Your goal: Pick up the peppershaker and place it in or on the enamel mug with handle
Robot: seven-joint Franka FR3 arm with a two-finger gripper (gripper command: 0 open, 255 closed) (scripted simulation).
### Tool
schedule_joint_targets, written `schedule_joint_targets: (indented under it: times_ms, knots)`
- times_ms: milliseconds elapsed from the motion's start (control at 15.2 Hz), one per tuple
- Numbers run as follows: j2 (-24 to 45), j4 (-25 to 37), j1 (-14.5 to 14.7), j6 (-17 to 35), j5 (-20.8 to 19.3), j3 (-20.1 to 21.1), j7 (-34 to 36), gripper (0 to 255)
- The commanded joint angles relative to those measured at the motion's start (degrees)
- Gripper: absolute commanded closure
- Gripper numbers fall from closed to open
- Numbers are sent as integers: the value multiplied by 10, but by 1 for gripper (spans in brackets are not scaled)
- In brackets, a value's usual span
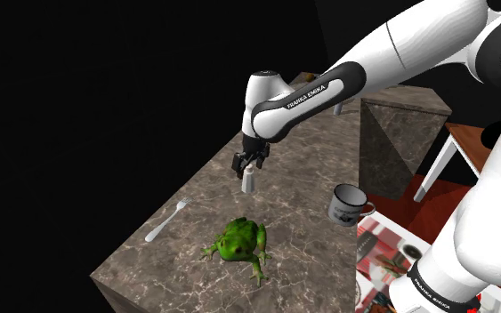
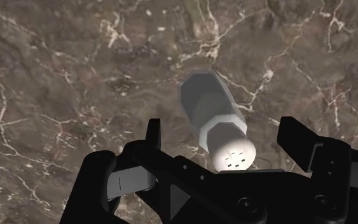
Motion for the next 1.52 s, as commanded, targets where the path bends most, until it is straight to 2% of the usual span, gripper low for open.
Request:
schedule_joint_targets:
  times_ms: [0,396,462,1056,1452]
  knots:
    - [2,-4,0,6,0,0,0,0]
    - [2,-3,0,6,0,0,0,0]
    - [2,-3,0,6,0,0,0,255]
    - [2,-3,0,6,0,0,0,255]
    - [-24,15,-1,-38,5,1,-3,255]
